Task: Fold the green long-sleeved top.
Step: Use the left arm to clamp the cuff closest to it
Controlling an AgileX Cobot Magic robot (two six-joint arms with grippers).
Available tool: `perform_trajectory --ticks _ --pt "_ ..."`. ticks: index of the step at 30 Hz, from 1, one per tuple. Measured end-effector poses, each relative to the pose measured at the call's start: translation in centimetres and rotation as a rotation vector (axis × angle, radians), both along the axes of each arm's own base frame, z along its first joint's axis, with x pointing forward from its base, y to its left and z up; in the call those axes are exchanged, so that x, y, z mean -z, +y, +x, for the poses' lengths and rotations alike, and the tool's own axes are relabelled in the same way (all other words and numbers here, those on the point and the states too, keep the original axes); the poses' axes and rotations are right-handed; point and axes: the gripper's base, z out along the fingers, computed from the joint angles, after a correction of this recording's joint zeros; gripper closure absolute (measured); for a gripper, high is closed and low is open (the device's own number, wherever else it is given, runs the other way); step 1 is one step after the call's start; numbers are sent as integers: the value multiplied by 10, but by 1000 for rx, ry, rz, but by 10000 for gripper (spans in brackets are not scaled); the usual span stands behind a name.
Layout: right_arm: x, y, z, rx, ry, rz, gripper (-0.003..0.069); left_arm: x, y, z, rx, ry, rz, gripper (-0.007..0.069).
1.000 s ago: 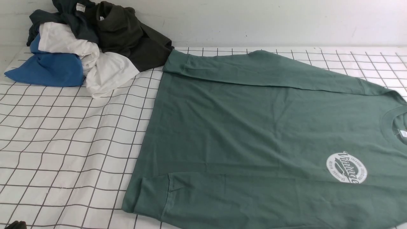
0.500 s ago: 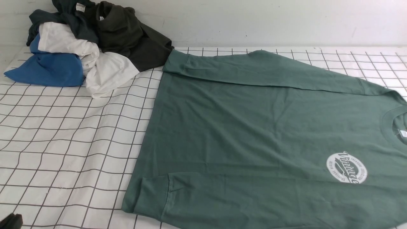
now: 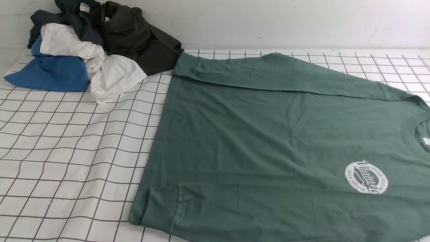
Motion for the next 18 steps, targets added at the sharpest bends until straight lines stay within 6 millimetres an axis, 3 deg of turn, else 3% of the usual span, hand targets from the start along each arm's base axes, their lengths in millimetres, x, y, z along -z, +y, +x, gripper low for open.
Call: perform_trajectory --ticks 3,6,7,9,10,11,13,16,18 --pt "-5 1 -2 -9 -51 1 673 -14 0 0 20 -8 -35 631" --pt "-15 0 1 -10 -34 4 673 -41 0 8 19 63 -35 631" --pt "-29 0 7 -13 -8 9 673 -59 -1 23 15 175 -26 631" --pt "-43 0 13 -16 20 11 673 -78 -3 37 13 257 -22 631" --pt "-57 0 20 -12 61 3 672 -86 -4 53 13 346 -19 631" --pt "-56 0 23 -11 79 5 672 -87 -5 56 12 361 -17 631" --pt "-73 -2 49 8 248 6 671 -89 -9 98 11 611 -6 631" --pt "-68 -6 83 45 570 27 671 -73 -21 142 38 966 22 631" --pt "-59 -9 101 71 809 54 671 -58 -33 160 72 1186 49 631"
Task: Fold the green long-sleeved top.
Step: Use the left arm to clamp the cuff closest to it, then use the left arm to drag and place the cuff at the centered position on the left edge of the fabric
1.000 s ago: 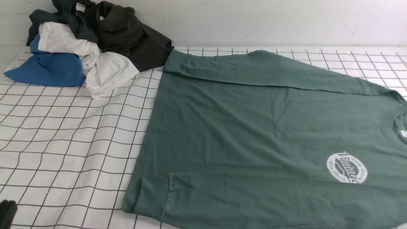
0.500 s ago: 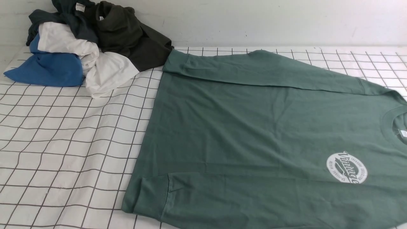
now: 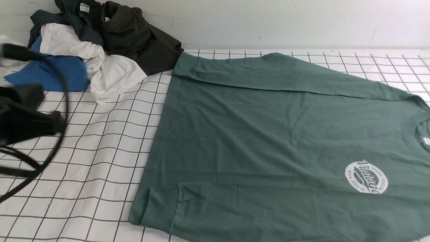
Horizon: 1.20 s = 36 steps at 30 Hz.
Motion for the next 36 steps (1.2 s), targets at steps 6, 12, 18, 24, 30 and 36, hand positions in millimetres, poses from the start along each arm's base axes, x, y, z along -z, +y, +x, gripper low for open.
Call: perform_trajectory --ticks 6,12,18,24,30,36 --pt "42 7 37 -5 667 74 671 70 -61 44 201 589 128 618" --pt "63 41 54 -263 827 -67 671 125 -96 78 277 807 207 444" --pt "66 58 56 -390 807 -145 671 141 -105 95 275 858 214 205" --pt "61 60 62 -383 724 -130 670 142 -107 99 272 834 200 201" --pt "60 61 63 -380 707 -96 670 155 -108 101 268 863 208 400" --pt "59 62 63 -377 706 -84 670 129 -115 108 292 781 194 616"
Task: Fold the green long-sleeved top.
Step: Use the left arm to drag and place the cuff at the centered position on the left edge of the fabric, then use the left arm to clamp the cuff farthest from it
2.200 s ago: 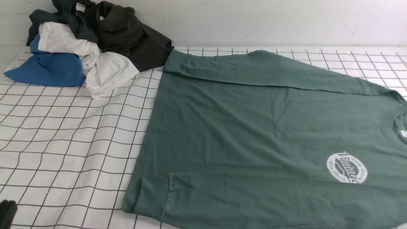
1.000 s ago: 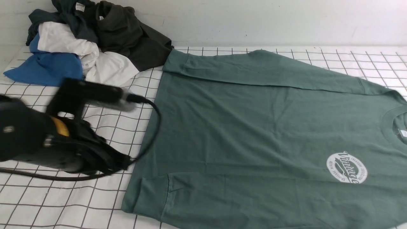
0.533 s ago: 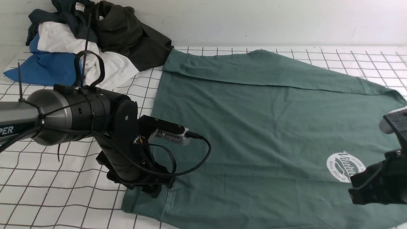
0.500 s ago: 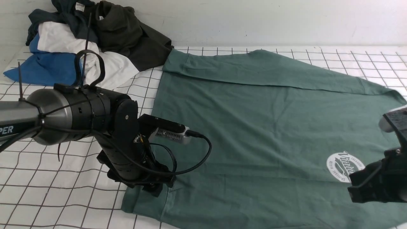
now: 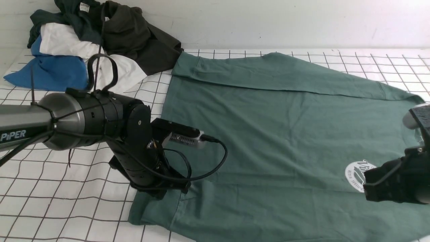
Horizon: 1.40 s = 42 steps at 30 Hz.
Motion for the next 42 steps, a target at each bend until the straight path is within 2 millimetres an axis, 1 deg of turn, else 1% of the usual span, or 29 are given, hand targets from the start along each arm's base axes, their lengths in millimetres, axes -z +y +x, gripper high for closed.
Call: perform_trajectory --ticks 2,3,4,5,7,9,11,12,13,14,15,16,17,20,21,22,23,24,28,30,32,33,34,35,37,38,39,40,42 --pt "0 0 0 0 0 0 670 -20 -2 4 16 -53 -22 621" --pt "0 0 0 0 0 0 670 -34 -4 7 29 -92 -36 622" --pt "0 0 0 0 -1 0 670 -53 -6 12 47 -157 -53 622" --pt "0 0 0 0 -1 0 670 -61 -6 14 58 -187 -56 622" --pt "0 0 1 1 -7 1 670 -89 -9 25 88 -293 -58 622" --pt "-1 0 1 4 -20 3 670 -107 -10 36 107 -386 -45 622" --pt "-2 0 2 5 -25 4 670 -116 -12 48 114 -455 -35 622" --pt "-2 0 2 5 -26 4 670 -117 -12 50 115 -462 -31 622" --pt "-2 0 2 5 -27 4 670 -116 -12 61 109 -492 -26 622" --pt "-2 0 2 6 -30 5 670 -109 -11 74 99 -502 -21 622" --pt "-2 0 2 6 -30 5 670 -107 -11 76 98 -499 -18 622" --pt "-2 0 2 6 -33 5 670 -94 -9 92 81 -503 -11 622" --pt "-2 0 3 4 -38 4 670 -84 -7 102 66 -498 -8 622" --pt "-3 0 3 3 -46 2 670 -53 -1 128 11 -463 -2 617" --pt "-3 0 3 3 -46 2 670 -51 -2 129 9 -459 -2 617" --pt "-3 0 3 5 -49 6 670 -39 0 140 -17 -441 -2 599" --pt "-3 1 4 9 -48 13 670 -32 1 149 -31 -429 -2 563" --pt "-2 1 5 12 -44 18 670 -30 1 153 -42 -425 -5 543" --pt "7 4 12 33 -10 46 669 -40 0 179 -66 -431 -14 358" --pt "17 6 18 41 40 56 669 -58 -1 196 -86 -480 -45 275" --pt "27 9 23 31 84 60 669 -68 1 213 -114 -516 -87 221" --pt "28 10 23 23 87 56 669 -69 2 217 -119 -523 -92 218" --pt "34 12 26 0 114 57 669 -69 5 228 -143 -540 -132 208" --pt "39 14 27 -22 129 56 669 -66 9 238 -162 -558 -160 207" --pt "47 18 30 -60 159 58 669 -56 14 249 -188 -565 -207 207" --pt "51 20 31 -82 174 62 669 -47 17 256 -203 -564 -232 207" --pt "51 20 31 -86 172 64 669 -45 17 257 -206 -564 -237 207" --pt "57 22 33 -115 190 70 669 -30 21 264 -226 -556 -270 208" --pt "65 26 35 -158 210 73 669 -11 27 272 -252 -550 -304 208"
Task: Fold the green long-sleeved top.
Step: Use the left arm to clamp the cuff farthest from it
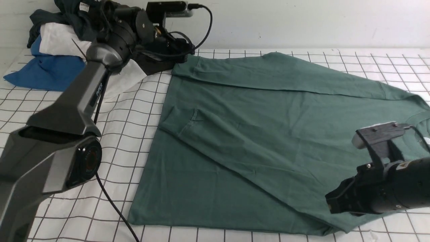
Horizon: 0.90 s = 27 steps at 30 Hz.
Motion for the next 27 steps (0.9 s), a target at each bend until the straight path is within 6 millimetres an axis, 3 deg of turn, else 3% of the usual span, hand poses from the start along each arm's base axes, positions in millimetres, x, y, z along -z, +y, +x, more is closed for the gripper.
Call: perform_trajectory --ticks 5,9,13,16,17,19,20,21,24,27 --pt "23 6 4 -107 59 -9 669 45 4 12 -40 -6 -52 208" --pt "28 6 1 -164 93 -25 669 56 5 16 -59 -43 -63 214" --pt "26 5 -3 -197 109 -46 669 54 7 19 -75 -85 -75 265" --pt "24 5 -4 -199 105 -47 669 55 8 21 -71 -113 -51 345" --pt "22 4 -4 -200 96 -49 669 57 9 21 -62 -120 -26 439" --pt "20 4 -4 -199 89 -47 669 62 9 22 -55 -117 -15 552" --pt "20 4 -4 -198 88 -47 669 62 9 22 -55 -117 -16 552" --pt "18 4 -5 -199 82 -47 669 62 9 21 -50 -114 -20 599" --pt "13 4 -6 -203 61 -50 669 52 7 19 -25 -111 -20 625" --pt "6 2 -8 -219 29 -63 669 25 6 14 17 -110 0 632"
